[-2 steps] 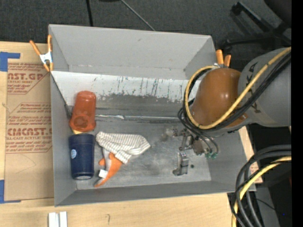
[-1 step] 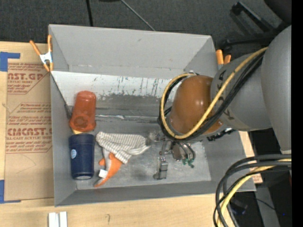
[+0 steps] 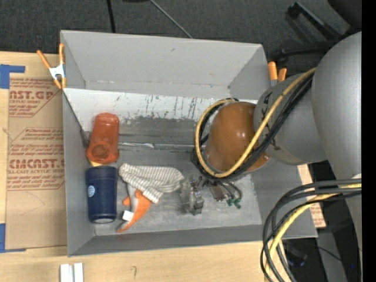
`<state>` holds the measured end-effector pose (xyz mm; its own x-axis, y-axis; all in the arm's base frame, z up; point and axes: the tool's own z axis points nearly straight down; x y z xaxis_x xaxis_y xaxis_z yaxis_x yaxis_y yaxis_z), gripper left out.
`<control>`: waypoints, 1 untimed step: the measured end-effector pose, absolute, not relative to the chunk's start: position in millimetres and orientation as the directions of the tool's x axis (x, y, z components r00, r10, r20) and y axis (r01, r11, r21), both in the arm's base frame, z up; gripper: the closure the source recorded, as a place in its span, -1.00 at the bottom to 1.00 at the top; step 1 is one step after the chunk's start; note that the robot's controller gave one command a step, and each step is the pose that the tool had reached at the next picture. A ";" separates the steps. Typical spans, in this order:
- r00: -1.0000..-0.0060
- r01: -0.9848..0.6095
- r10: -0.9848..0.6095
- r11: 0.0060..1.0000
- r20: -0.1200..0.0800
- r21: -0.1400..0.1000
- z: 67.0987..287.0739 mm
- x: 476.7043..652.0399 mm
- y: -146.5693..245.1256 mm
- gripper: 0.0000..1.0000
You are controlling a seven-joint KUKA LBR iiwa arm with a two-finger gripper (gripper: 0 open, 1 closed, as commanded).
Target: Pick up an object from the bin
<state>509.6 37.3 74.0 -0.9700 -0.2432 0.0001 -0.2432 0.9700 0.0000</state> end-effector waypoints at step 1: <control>-0.970 -0.243 -0.243 0.970 0.000 0.000 74.0 509.6 37.3 -1.00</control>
Offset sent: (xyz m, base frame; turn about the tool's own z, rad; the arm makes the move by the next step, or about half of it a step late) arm 0.0000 0.0000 0.0000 0.0000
